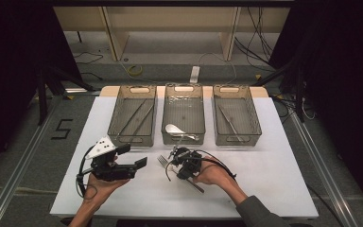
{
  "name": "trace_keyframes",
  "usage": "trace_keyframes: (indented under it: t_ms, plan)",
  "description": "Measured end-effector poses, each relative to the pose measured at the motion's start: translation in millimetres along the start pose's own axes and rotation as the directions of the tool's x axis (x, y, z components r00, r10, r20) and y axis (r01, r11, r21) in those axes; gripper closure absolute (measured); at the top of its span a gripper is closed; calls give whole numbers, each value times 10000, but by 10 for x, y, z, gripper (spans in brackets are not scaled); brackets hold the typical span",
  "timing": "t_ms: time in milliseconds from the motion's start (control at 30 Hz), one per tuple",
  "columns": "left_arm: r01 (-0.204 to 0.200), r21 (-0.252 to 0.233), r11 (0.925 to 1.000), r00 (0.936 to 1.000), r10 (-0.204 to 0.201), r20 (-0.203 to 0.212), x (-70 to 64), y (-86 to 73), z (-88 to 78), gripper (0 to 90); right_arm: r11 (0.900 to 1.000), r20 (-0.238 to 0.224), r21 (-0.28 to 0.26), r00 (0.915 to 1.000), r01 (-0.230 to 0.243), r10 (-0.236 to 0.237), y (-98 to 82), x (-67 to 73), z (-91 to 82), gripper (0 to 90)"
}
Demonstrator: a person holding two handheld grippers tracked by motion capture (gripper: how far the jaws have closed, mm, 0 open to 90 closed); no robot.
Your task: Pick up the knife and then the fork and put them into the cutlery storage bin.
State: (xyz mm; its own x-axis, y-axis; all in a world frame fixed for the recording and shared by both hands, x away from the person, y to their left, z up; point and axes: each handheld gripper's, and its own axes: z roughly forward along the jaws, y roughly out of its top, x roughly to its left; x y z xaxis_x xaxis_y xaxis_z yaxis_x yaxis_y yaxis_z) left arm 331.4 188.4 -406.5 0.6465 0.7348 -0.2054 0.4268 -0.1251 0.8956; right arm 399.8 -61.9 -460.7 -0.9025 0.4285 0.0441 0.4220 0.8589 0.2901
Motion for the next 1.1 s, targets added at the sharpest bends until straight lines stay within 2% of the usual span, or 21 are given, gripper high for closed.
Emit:
trace_keyframes:
  t_ms: [67, 233, 733, 867, 1100]
  plan:
    - [1, 5, 10000, 10000, -1, -1, 1, 0, 1, 155, 9999, 142, 39, 9998, 104, -104, 5, 13, 3, 782]
    - [7, 8, 10000, 10000, -7, -8, 1, 0, 2, 154, 10000, 146, 32, 9999, 91, -92, 7, 15, 6, 801]
    - [17, -3, 10000, 10000, -17, -4, 5, 1, -2, 154, 9997, 326, 165, 9994, -151, 146, 30, 20, 8, 848]
    - [6, -5, 10000, 10000, -6, 5, 7, 2, -6, 155, 9997, 470, 262, 9989, -29, 17, 42, 43, 6, 853]
    - [35, -29, 10000, 10000, -35, 6, 10, 2, -12, 155, 9996, 194, 290, 9998, -8, 3, 28, 10, -7, 855]
